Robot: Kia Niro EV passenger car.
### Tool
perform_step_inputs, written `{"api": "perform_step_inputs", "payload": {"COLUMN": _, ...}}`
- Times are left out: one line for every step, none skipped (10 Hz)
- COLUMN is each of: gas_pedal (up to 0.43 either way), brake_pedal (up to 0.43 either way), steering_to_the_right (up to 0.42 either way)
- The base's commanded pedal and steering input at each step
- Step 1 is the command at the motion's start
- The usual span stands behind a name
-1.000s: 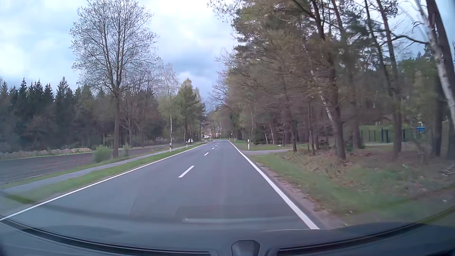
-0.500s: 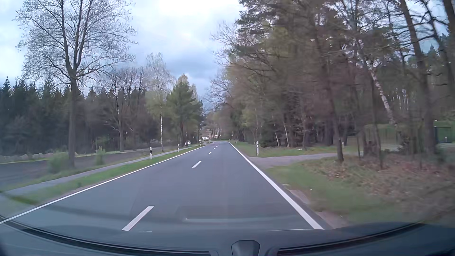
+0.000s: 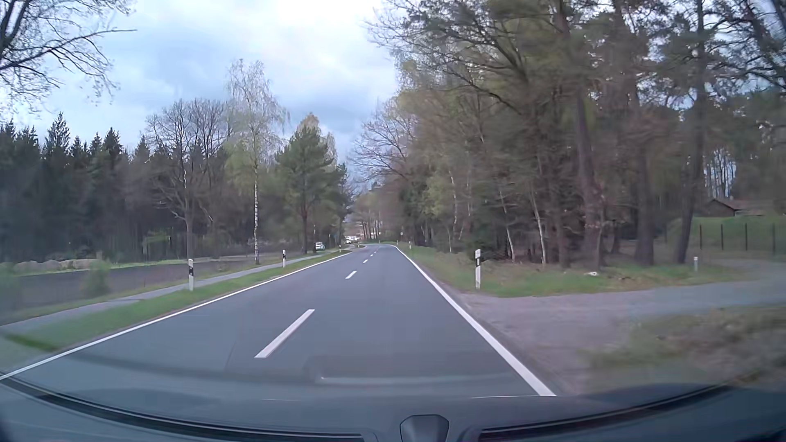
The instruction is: Follow the waypoints while adhering to traffic rules and regulations
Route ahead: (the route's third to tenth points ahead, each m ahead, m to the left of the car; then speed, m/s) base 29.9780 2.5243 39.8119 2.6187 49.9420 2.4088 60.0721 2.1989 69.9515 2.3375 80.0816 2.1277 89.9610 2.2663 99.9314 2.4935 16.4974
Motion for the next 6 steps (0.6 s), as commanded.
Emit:
{"api": "perform_step_inputs", "payload": {"gas_pedal": 0.098, "brake_pedal": 0.000, "steering_to_the_right": -0.004}}
{"api": "perform_step_inputs", "payload": {"gas_pedal": 0.098, "brake_pedal": 0.000, "steering_to_the_right": -0.004}}
{"api": "perform_step_inputs", "payload": {"gas_pedal": 0.098, "brake_pedal": 0.000, "steering_to_the_right": -0.004}}
{"api": "perform_step_inputs", "payload": {"gas_pedal": 0.098, "brake_pedal": 0.000, "steering_to_the_right": -0.004}}
{"api": "perform_step_inputs", "payload": {"gas_pedal": 0.087, "brake_pedal": 0.000, "steering_to_the_right": -0.004}}
{"api": "perform_step_inputs", "payload": {"gas_pedal": 0.079, "brake_pedal": 0.000, "steering_to_the_right": -0.004}}
